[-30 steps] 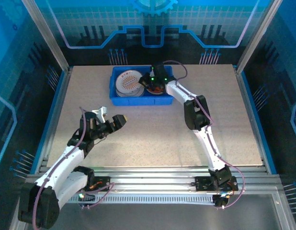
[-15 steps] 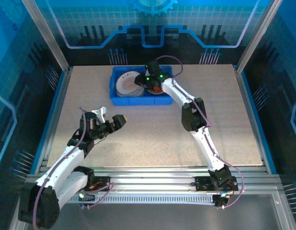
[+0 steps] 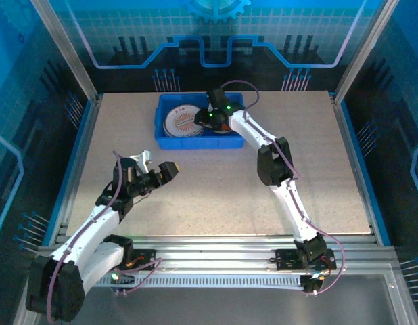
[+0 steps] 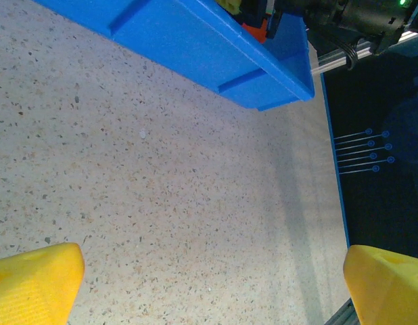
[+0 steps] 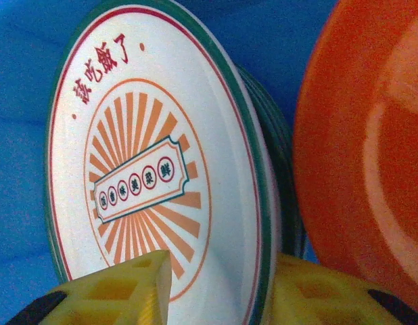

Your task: Place the plates into the plastic bin on the countertop

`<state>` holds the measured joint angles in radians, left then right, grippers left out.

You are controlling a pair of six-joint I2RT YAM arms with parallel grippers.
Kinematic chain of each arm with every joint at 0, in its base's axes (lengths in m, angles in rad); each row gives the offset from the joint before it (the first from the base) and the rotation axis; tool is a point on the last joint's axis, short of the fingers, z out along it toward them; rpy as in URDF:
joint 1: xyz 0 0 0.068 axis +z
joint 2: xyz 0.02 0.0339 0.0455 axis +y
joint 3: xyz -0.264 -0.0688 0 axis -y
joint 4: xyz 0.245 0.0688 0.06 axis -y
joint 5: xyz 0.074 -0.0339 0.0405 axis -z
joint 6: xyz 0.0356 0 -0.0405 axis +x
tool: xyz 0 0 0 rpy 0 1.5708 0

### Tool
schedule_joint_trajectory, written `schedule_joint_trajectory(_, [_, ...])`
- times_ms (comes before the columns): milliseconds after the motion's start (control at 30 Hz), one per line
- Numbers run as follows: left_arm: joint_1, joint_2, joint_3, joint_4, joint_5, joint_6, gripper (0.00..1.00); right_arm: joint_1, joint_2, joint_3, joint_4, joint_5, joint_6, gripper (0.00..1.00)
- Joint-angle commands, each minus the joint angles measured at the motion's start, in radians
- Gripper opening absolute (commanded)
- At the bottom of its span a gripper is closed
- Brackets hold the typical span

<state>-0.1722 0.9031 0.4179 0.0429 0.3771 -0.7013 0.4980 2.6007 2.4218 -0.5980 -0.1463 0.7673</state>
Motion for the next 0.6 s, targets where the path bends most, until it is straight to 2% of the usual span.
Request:
schedule_joint_trajectory(0, [0.01, 0.006, -0.009, 0.041, -0.015, -0.001, 0.99, -0.005, -0.101, -0.024, -0.025, 0.033, -0.034, 0.4])
schedule_joint_trajectory(267, [0.009, 0.023, -0.001, 0.057, -0.012, -0.006, 0.99, -0.012, -0.174, -0.107, -0.011, 0.056, -0.064, 0.4])
schedule_joint_trajectory(567, [0.01, 0.018, -0.01, 0.062, -0.011, -0.008, 0.99, -0.021, -0.149, -0.112, 0.006, 0.021, -0.046, 0.4])
